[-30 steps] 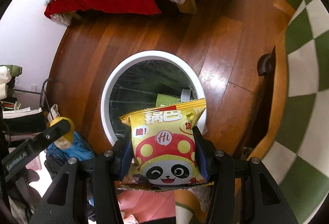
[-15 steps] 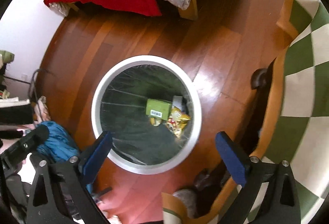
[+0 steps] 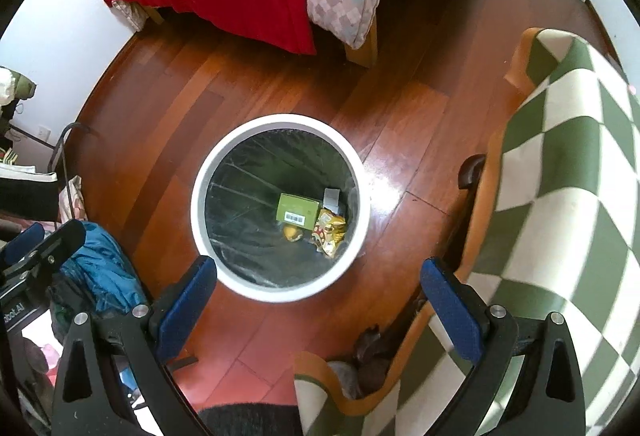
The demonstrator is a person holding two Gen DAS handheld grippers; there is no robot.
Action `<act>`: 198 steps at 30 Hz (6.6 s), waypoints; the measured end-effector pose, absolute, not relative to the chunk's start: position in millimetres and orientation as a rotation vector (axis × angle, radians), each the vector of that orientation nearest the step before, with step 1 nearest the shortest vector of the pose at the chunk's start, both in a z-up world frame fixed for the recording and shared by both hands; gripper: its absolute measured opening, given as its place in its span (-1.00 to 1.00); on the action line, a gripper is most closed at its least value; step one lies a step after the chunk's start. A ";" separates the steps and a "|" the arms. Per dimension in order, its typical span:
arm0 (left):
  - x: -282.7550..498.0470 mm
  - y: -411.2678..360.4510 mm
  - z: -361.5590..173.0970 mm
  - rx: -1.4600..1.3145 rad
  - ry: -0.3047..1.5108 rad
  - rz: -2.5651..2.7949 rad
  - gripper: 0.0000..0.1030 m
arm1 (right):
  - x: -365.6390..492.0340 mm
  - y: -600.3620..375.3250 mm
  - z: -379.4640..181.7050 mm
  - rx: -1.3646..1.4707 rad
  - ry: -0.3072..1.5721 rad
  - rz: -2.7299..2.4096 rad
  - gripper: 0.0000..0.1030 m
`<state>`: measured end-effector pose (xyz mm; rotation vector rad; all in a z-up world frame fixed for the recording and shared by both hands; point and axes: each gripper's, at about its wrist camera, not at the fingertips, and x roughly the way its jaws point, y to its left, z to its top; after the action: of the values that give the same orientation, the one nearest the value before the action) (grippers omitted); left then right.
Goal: Collect trash
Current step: 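Carry the peel and snack bag over the bin and release both, then grasp the red Coca-Cola can with the left tool while the right tool grasps the milk carton, then carry the can and milk carton toward the white bin, then open both tools over the bin to drop the can and milk carton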
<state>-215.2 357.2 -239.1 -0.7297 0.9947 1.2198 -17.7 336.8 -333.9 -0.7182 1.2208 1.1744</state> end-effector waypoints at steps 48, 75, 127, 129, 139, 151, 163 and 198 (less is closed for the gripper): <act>275.4 42.3 -196.8 0.217 1.173 0.404 1.00 | 371.4 -120.8 -207.5 -0.263 1.235 0.600 0.98; 321.4 45.0 -248.7 0.324 1.383 0.123 0.29 | 444.8 -100.3 -266.5 -0.410 1.348 0.663 0.45; 186.5 134.5 -100.6 -0.112 0.853 0.638 0.18 | 393.3 -56.4 -199.6 -0.296 1.190 0.758 0.22; 164.2 146.1 -84.0 -0.135 0.813 0.670 0.18 | 379.8 -45.8 -181.5 -0.273 1.159 0.788 0.22; 26.9 223.0 -41.3 -0.208 0.726 0.884 0.18 | 267.7 57.0 -107.5 -0.257 1.025 1.020 0.21; -139.5 367.8 -164.0 -0.702 0.865 0.975 0.18 | 90.5 245.5 -184.7 -0.426 1.151 1.271 0.21; -164.0 454.8 -319.5 -1.195 0.981 0.801 0.21 | 20.5 357.9 -367.9 -0.518 1.510 1.174 0.21; -216.5 359.4 -234.3 -0.791 0.984 1.180 1.00 | -5.3 340.1 -338.9 -0.759 1.294 1.142 0.97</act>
<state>-216.5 359.4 -234.3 -0.7910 0.9844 1.1804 -5.3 340.1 -338.9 -0.7595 1.2940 1.1418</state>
